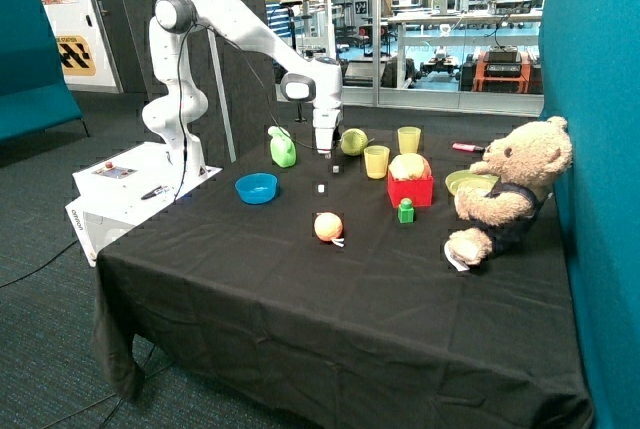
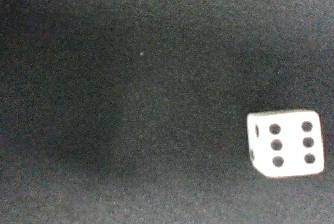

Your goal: Roll the dices in the bowl

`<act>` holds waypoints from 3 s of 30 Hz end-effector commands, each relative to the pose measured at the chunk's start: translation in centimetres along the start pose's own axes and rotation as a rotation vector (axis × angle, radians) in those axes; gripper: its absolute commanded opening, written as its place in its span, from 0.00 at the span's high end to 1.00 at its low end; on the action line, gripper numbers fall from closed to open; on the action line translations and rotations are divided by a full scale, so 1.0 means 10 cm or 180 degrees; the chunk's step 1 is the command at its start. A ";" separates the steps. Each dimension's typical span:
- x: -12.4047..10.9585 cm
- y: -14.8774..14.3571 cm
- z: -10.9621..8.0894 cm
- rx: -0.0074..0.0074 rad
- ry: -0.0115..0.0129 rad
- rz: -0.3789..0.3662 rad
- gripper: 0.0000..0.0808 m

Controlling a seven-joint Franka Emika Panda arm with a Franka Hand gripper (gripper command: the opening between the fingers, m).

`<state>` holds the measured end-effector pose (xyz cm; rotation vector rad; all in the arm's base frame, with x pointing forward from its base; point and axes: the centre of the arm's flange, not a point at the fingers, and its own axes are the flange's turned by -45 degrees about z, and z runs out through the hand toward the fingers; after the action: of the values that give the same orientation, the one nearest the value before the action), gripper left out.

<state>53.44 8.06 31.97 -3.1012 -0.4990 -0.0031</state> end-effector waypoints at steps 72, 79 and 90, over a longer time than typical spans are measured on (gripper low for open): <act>0.19 -0.03 0.44 -0.00005 -0.00065 0.0042 0.42; 0.20 -0.03 0.47 -0.00006 -0.00065 0.0066 0.47; 0.22 -0.03 0.49 -0.00006 -0.00065 0.0108 0.58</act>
<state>55.28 9.01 27.38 -3.1062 -0.4643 -0.0010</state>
